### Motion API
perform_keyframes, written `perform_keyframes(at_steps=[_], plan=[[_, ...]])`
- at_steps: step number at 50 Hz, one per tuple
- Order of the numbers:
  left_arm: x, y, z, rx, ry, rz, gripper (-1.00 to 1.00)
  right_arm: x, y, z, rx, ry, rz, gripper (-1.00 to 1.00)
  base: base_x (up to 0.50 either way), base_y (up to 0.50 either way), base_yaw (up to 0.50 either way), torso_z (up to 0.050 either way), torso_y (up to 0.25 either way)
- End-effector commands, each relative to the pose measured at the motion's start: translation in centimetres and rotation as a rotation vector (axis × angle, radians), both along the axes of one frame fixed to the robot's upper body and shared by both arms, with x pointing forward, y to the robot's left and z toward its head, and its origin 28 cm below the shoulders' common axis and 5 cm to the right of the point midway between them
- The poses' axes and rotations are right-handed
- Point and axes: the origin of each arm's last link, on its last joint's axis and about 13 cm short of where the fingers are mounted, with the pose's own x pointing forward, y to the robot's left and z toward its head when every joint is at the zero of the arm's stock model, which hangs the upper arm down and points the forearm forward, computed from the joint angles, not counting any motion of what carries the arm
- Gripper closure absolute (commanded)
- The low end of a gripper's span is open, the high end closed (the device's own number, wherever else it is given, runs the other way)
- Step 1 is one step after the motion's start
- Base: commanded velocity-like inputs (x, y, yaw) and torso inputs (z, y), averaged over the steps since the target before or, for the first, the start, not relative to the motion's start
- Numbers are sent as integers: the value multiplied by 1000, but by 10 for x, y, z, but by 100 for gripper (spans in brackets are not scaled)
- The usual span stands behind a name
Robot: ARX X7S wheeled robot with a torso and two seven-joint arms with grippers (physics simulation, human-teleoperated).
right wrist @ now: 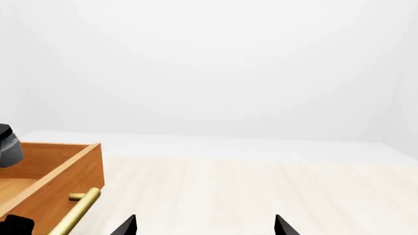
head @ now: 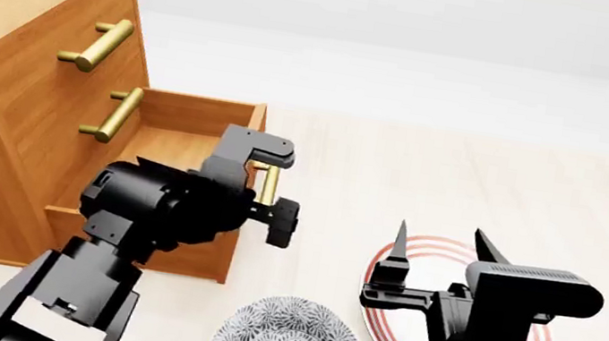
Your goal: Open the bottom drawer of the cabinet.
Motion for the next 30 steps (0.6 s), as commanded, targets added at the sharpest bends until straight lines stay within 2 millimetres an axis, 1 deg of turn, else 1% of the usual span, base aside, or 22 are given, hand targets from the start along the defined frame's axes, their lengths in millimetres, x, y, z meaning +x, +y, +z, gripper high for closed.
perform_keyframes(at_steps=[1,8,13,17,20,22,23,24,26,28,30], plan=[[-11,-5,31,-209,-235,-86,-100,0,0,-2,3,4,1,-100,0,0,0,0,0],[-24,10,56,-284,-398,-76,-100,1,2,-1,1,4,6,-100,0,0,0,1,1],[-28,18,65,-289,-483,-28,-100,2,2,-1,-1,6,8,-100,0,0,0,0,0],[-39,19,66,-246,-626,9,-100,3,3,0,-6,5,7,-100,0,0,0,0,0],[-57,18,61,-188,-722,42,-100,4,2,1,-8,1,3,-100,0,0,0,0,0],[-68,19,59,-203,-754,54,-100,4,2,2,-10,-1,1,-100,0,0,0,0,0],[-82,21,55,-200,-788,88,-100,4,2,3,-19,-12,-4,-100,0,0,0,0,0],[-90,23,53,-206,-810,108,-100,3,3,4,-28,-22,-8,-100,0,0,0,0,0],[-102,25,52,-223,-843,122,-100,3,3,6,-43,-44,-15,-100,0,0,0,0,0],[-122,29,49,-192,-942,166,-100,5,6,15,-71,-88,-20,-100,0,0,0,0,0],[-129,30,47,-169,-978,175,-100,6,7,21,-97,-111,-20,-100,0,0,0,0,0]])
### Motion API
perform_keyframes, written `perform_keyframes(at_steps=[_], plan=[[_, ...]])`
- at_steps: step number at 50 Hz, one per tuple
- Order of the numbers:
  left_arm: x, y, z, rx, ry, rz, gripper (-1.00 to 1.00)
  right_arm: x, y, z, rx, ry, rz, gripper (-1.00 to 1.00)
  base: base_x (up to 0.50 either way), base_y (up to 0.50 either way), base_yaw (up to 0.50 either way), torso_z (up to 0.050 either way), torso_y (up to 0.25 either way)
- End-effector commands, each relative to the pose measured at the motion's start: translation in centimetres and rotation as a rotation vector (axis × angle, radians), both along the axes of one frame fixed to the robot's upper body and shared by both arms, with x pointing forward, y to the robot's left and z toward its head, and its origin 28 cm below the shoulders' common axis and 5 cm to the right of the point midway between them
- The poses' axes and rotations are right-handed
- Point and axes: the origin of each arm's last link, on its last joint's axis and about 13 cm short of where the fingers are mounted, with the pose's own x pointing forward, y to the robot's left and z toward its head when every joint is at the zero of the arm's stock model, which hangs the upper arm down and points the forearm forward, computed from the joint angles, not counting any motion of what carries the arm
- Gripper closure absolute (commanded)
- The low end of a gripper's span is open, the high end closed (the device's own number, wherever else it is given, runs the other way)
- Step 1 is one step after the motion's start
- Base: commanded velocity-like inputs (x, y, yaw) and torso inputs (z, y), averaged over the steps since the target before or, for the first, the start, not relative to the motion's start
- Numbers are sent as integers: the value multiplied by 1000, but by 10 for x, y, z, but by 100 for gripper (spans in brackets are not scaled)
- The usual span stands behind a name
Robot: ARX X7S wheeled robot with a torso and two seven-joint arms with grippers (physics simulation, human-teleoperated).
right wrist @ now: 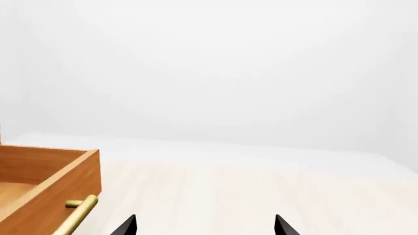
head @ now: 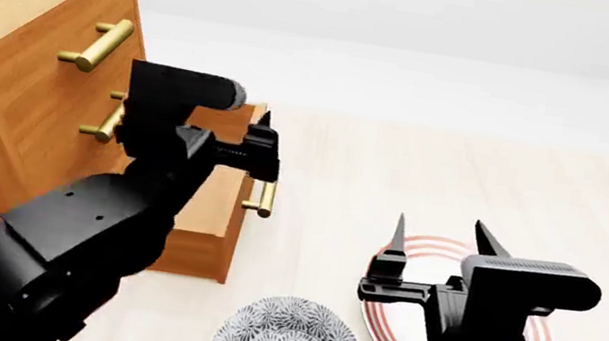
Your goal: Open the bottom drawer of the cabinet.
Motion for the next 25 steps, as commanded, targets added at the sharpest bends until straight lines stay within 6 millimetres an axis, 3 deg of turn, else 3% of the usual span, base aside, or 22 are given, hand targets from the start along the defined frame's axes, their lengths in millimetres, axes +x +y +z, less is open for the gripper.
perform_keyframes(at_steps=[1,10,25], plan=[[-69,9,-5,20,-301,151,-100,3,6,24,-96,-122,-17,-100,0,0,0,0,0],[-77,11,1,1,-358,163,-100,9,13,78,-199,-332,-30,-100,0,0,0,0,0],[-78,7,21,27,-464,164,-100,-6,15,104,-224,-525,-63,-100,0,0,0,0,0]])
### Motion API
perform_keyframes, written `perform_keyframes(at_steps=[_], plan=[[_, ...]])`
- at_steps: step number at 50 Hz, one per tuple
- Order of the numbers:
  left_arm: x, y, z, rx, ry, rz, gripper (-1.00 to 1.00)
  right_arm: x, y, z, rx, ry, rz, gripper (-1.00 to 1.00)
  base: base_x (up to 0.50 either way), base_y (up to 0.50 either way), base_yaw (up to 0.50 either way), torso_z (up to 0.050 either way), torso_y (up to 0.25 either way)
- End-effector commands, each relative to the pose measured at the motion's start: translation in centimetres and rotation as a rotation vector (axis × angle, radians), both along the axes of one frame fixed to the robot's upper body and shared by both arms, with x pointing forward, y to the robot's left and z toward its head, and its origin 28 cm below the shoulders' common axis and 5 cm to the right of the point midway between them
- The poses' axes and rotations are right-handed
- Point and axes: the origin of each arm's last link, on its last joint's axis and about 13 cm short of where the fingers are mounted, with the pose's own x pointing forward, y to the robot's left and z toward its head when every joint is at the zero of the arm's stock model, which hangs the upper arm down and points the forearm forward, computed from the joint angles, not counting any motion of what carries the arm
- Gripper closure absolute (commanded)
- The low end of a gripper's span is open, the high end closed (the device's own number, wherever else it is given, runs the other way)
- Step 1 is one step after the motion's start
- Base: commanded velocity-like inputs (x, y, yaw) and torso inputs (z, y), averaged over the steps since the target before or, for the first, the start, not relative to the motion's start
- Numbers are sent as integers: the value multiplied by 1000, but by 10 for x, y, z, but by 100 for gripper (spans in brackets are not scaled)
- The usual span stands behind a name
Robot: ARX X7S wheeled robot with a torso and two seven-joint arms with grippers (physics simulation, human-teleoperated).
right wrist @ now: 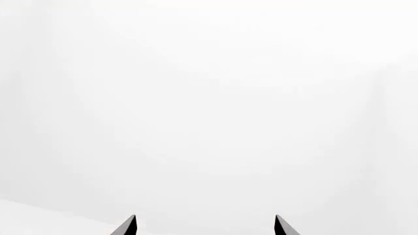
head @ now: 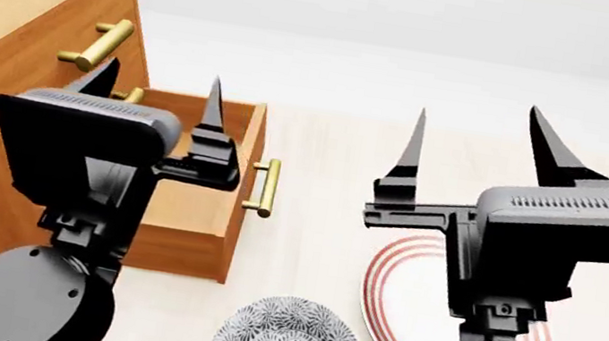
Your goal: Open the bottom drawer of the cabinet.
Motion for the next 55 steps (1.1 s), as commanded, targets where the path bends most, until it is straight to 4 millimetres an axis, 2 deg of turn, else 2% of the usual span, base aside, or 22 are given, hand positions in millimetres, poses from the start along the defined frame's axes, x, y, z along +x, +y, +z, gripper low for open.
perform_keyframes(at_steps=[1,13,28,43,55], plan=[[-10,-2,12,14,-97,22,-100,-11,1,23,-32,-172,-19,-100,0,0,0,0,0],[-19,-3,17,13,-157,35,-100,-20,2,30,-32,-269,-12,-100,0,0,0,0,0],[-33,-2,25,-7,-217,18,-100,-19,3,30,-37,-256,-2,-100,0,0,0,0,0],[-34,-3,28,-1,-228,8,-100,-22,3,33,-42,-271,1,-100,0,0,0,0,0],[-23,-5,60,-3,-318,18,-100,-14,5,57,-61,-340,9,-100,0,0,0,0,0]])
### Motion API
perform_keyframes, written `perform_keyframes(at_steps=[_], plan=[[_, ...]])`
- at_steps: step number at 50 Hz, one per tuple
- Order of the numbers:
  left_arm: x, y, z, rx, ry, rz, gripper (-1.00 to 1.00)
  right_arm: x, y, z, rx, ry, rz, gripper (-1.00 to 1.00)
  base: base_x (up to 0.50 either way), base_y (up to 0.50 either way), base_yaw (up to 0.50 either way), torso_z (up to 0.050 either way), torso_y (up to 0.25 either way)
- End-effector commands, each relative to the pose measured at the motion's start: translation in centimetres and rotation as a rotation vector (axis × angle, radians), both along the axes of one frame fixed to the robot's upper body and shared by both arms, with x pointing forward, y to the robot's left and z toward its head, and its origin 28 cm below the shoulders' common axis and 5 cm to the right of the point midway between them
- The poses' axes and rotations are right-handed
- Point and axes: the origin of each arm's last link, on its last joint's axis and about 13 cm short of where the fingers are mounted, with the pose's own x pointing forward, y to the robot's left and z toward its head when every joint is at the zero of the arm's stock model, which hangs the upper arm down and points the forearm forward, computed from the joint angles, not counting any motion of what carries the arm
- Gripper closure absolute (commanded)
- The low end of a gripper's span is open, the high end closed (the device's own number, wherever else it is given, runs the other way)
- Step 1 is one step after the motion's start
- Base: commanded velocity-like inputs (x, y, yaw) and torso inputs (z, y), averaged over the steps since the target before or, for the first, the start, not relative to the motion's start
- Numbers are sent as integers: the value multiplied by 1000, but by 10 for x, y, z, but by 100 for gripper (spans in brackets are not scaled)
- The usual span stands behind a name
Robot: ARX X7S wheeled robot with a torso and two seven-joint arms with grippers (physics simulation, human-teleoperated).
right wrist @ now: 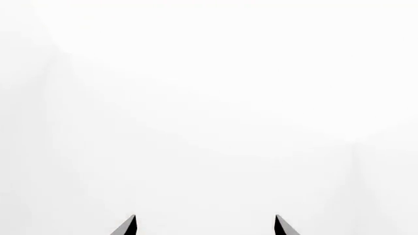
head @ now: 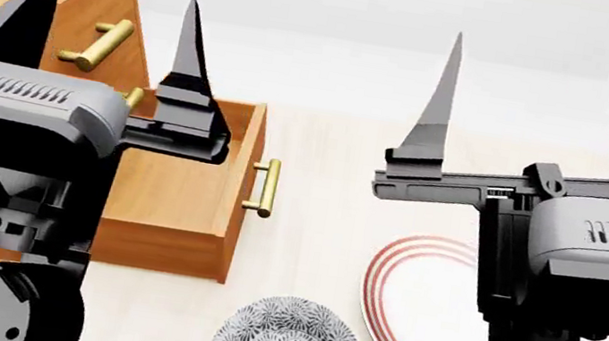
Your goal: Open the bottom drawer of the cabinet.
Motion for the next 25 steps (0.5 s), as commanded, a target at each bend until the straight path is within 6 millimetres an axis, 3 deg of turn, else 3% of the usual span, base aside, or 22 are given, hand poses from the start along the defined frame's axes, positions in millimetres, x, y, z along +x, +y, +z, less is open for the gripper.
perform_keyframes(at_steps=[1,25], plan=[[4,-1,21,-1,-63,3,-100,4,1,19,-13,-55,4,-100,0,0,0,0,0],[2,-3,38,4,-121,4,-100,1,3,45,-39,-143,7,-100,0,0,0,0,0]])
